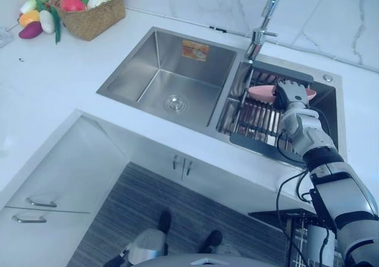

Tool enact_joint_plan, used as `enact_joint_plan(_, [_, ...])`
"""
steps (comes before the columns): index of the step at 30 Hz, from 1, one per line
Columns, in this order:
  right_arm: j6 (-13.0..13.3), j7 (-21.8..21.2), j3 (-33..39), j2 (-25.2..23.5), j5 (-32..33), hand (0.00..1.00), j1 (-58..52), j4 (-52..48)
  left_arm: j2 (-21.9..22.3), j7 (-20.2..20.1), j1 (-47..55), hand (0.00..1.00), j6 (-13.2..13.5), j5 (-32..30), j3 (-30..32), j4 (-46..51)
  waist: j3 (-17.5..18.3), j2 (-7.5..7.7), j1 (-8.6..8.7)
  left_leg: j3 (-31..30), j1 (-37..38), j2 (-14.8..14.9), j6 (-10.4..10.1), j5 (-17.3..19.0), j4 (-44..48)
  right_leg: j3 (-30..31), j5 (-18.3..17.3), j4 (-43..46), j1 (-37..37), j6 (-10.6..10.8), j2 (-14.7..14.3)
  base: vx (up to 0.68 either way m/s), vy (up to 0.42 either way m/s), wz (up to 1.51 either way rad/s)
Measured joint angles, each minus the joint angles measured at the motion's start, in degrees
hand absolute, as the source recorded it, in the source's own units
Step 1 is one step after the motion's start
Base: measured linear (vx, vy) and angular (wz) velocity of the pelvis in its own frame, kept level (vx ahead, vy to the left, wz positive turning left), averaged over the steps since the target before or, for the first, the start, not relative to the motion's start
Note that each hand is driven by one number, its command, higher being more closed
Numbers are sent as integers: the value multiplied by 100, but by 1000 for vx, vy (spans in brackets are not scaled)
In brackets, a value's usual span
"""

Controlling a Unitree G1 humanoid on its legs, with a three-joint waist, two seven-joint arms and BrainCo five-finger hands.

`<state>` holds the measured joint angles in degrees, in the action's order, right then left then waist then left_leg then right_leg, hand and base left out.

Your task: Walk over to the sink, pick up the cup, carry it to the dishwasher, place the cup inside the dishwasher, then close the dishwasher door

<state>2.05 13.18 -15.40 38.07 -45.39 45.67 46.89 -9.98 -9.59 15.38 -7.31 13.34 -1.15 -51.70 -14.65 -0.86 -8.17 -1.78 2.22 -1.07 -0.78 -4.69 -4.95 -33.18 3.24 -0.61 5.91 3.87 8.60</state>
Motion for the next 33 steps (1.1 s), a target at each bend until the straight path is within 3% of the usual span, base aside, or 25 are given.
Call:
enact_joint_plan(4, [155,-13,0,122,1,100,-16,-371,-16,2,2,0,-56,-3,-2,13,3,6,45,77,46,3,0,3,0,89,23,-13,9,1,-2,-1,4,-10])
enact_joint_plan(18, [273,-10,179,167,3,100,-534,-1167,-64,48,66,0,-104,-3,69,72,96,175,94,331,113,2,27,86,0,304,105,-110,3,7,-6,-1,8,-8])
enact_joint_plan(25, [263,33,285,227,5,100,-745,-1538,-73,72,118,0,-106,-29,126,69,162,260,199,534,200,15,29,149,1,516,136,-178,0,16,-45,36,4,-16])
enact_joint_plan(33, [199,366,786,277,28,100,-1189,-2234,-63,133,136,0,-99,-131,109,54,343,299,282,912,266,67,25,257,2,893,205,-267,-107,5,-112,15,-1,-24])
